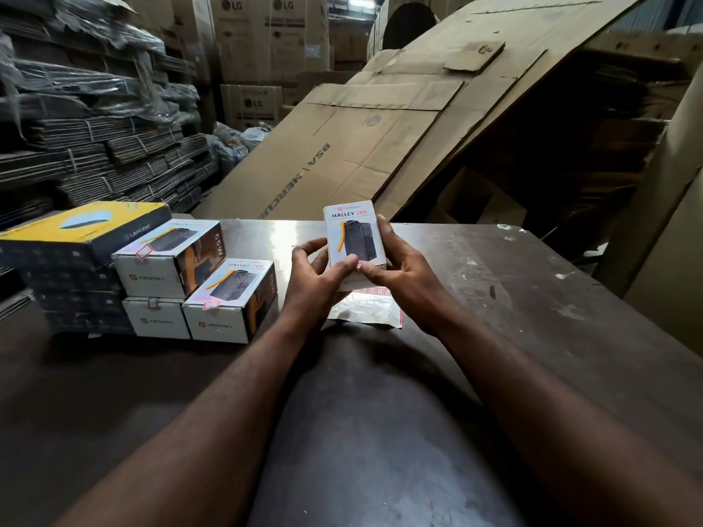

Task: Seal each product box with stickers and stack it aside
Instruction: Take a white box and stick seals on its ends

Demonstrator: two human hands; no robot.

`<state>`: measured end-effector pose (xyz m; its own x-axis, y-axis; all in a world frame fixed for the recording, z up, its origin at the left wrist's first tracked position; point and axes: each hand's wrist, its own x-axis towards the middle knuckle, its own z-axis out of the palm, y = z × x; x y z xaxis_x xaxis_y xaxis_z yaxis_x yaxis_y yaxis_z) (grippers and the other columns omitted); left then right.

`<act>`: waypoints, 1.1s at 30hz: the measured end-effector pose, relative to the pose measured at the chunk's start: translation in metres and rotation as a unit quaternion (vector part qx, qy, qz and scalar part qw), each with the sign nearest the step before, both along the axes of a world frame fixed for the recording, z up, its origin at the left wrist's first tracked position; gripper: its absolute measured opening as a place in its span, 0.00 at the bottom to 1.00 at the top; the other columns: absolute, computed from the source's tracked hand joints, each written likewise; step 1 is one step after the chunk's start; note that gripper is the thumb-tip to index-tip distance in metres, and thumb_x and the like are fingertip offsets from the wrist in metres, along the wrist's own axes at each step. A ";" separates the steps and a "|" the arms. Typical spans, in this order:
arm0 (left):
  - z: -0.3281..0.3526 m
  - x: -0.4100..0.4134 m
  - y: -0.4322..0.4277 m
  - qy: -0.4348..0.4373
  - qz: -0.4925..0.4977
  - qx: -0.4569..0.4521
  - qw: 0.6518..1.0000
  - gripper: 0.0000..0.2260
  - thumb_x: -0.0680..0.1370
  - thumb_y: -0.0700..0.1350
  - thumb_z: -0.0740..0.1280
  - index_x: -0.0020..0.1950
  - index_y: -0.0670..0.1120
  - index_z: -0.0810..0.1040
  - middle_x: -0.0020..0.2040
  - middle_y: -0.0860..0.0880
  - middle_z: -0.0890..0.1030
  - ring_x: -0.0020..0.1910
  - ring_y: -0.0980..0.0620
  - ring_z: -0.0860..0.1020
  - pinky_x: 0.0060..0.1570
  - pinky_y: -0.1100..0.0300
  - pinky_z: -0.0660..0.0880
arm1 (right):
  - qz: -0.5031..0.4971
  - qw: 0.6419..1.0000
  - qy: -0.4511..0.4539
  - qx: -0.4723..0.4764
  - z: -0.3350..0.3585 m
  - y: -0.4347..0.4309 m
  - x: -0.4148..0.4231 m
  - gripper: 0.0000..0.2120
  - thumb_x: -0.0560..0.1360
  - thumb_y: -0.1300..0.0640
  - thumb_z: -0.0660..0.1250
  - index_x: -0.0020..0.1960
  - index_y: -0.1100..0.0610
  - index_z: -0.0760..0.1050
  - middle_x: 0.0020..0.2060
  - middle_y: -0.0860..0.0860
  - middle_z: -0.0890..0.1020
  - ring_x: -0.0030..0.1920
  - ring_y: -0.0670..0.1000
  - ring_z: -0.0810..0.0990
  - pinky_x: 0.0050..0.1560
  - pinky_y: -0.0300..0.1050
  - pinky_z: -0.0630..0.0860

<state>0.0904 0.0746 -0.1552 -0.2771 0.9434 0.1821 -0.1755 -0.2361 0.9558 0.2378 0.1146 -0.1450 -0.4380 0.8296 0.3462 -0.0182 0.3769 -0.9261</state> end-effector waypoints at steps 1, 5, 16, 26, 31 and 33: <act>0.000 0.000 0.000 0.006 0.004 0.002 1.000 0.20 0.79 0.39 0.70 0.66 0.49 0.64 0.63 0.47 0.81 0.47 0.57 0.85 0.47 0.55 0.83 | 0.002 1.000 0.003 -0.008 0.001 0.000 0.001 0.31 0.80 0.71 0.62 0.75 0.44 0.63 0.58 0.37 0.82 0.56 0.39 0.82 0.52 0.35 0.77; 0.001 0.001 0.000 -0.006 -0.002 0.007 1.000 0.20 0.78 0.39 0.67 0.66 0.49 0.64 0.63 0.46 0.81 0.51 0.53 0.83 0.47 0.56 0.81 | -0.022 0.999 0.019 -0.022 0.003 0.000 -0.001 0.21 0.83 0.65 0.58 0.68 0.42 0.70 0.56 0.36 0.82 0.56 0.41 0.82 0.53 0.39 0.78; -0.001 0.005 0.000 0.015 -0.015 0.032 0.999 0.17 0.82 0.40 0.66 0.67 0.49 0.64 0.63 0.46 0.81 0.56 0.51 0.82 0.51 0.59 0.80 | -0.060 0.997 0.032 -0.020 0.000 -0.003 -0.006 0.15 0.83 0.53 0.60 0.69 0.45 0.72 0.63 0.49 0.81 0.64 0.54 0.80 0.67 0.58 0.75; 0.000 0.003 0.002 -0.009 0.014 0.011 1.000 0.11 0.84 0.47 0.62 0.66 0.47 0.70 0.59 0.44 0.81 0.52 0.49 0.83 0.43 0.60 0.82 | -0.157 0.976 -0.070 0.131 -0.004 -0.009 -0.005 0.20 0.78 0.46 0.68 0.69 0.51 0.75 0.51 0.45 0.86 0.50 0.46 0.84 0.54 0.55 0.80; 0.001 0.002 0.002 -0.015 0.045 -0.004 0.999 0.14 0.82 0.46 0.68 0.65 0.44 0.71 0.57 0.43 0.82 0.51 0.46 0.83 0.41 0.56 0.83 | -0.177 0.961 -0.121 0.172 -0.006 -0.011 -0.003 0.27 0.82 0.57 0.66 0.79 0.53 0.64 0.54 0.43 0.80 0.51 0.37 0.77 0.51 0.23 0.72; 0.001 0.003 0.002 -0.010 0.043 -0.003 0.999 0.13 0.81 0.46 0.68 0.63 0.45 0.71 0.57 0.43 0.82 0.52 0.46 0.83 0.41 0.55 0.83 | -0.180 0.960 -0.116 0.181 -0.007 -0.011 -0.002 0.24 0.81 0.58 0.66 0.76 0.51 0.69 0.55 0.45 0.82 0.52 0.39 0.78 0.53 0.27 0.74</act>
<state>0.0934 0.0764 -0.1545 -0.3613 0.9167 0.1705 -0.1735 -0.2457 0.9537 0.2354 0.1040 -0.1520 -0.2467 0.7850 0.5683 0.3650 0.6185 -0.6959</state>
